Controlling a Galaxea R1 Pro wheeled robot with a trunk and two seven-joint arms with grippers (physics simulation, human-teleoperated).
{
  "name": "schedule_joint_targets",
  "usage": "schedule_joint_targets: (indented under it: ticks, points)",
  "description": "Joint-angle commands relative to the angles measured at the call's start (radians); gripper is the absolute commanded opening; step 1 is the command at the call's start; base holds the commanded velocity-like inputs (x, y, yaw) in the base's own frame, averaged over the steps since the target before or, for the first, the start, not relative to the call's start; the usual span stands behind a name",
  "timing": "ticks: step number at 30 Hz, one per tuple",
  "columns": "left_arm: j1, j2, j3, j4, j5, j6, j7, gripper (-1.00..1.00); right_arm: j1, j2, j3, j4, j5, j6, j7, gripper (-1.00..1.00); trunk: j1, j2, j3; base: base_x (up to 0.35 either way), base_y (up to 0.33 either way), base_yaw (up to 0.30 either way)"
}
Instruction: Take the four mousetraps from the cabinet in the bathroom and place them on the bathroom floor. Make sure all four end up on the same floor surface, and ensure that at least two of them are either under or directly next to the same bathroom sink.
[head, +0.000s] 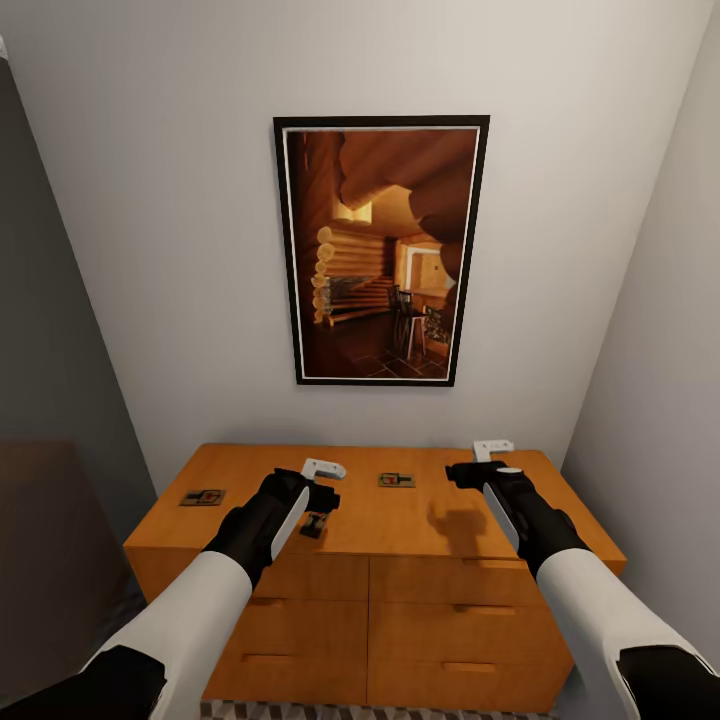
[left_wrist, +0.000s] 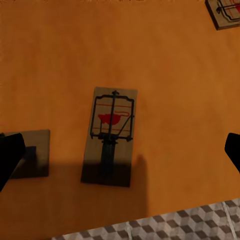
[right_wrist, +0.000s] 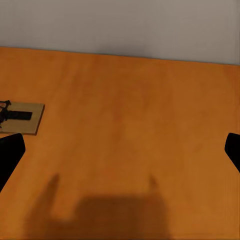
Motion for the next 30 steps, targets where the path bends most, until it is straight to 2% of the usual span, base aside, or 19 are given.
schedule_joint_targets:
  ticks: [1, 8, 12, 15, 17, 18, 21, 24, 30]
  points:
    - [0.000, 0.000, 0.000, 0.000, 0.000, 0.000, 0.000, 1.00, 0.000, 0.000, 0.000, 0.001, 0.001, 0.000, 0.000, 1.00, 0.000, 0.000, 0.000, 0.000, 0.000, 0.000]
    - [-0.014, 0.000, -0.002, 0.002, 0.001, 0.006, 0.001, 1.00, 0.000, 0.000, 0.000, 0.002, 0.004, 0.000, 0.000, 1.00, 0.000, 0.000, 0.000, 0.000, 0.000, 0.000]
    - [-0.061, 0.000, -0.003, 0.024, 0.003, 0.017, 0.001, 1.00, 0.000, 0.000, -0.001, 0.002, 0.006, 0.000, 0.000, 1.00, 0.000, 0.000, 0.000, 0.000, 0.000, 0.000]
    - [-0.097, 0.000, -0.003, 0.082, 0.005, 0.035, 0.001, 1.00, 0.000, 0.000, -0.001, 0.002, 0.008, 0.000, 0.000, 1.00, 0.000, 0.000, 0.000, 0.000, 0.000, 0.000]
    - [-0.129, 0.000, -0.003, 0.136, 0.006, 0.046, 0.000, 1.00, 0.000, 0.000, -0.001, 0.002, 0.008, 0.000, 0.000, 1.00, 0.000, 0.000, 0.000, 0.000, 0.000, 0.000]
    - [-0.163, 0.000, -0.002, 0.191, 0.008, 0.053, 0.000, 1.00, 0.000, 0.000, -0.001, 0.003, 0.009, -0.001, 0.000, 1.00, 0.000, 0.000, 0.000, 0.000, 0.000, 0.000]
    - [-0.203, 0.000, -0.002, 0.258, 0.012, 0.060, 0.000, 1.00, 0.000, 0.000, -0.001, 0.003, 0.009, -0.001, 0.000, 1.00, 0.000, 0.000, 0.000, 0.000, 0.000, 0.000]
    - [-0.237, 0.000, -0.002, 0.305, 0.037, 0.066, -0.001, 1.00, 0.000, 0.000, -0.001, 0.003, 0.008, -0.001, 0.000, 1.00, 0.000, 0.000, 0.000, 0.000, 0.000, 0.000]
    - [-0.257, 0.000, 0.000, 0.339, 0.095, 0.068, -0.001, 1.00, 0.000, 0.000, -0.001, 0.003, 0.008, -0.001, 0.000, 1.00, 0.000, 0.000, 0.000, 0.000, 0.000, 0.000]
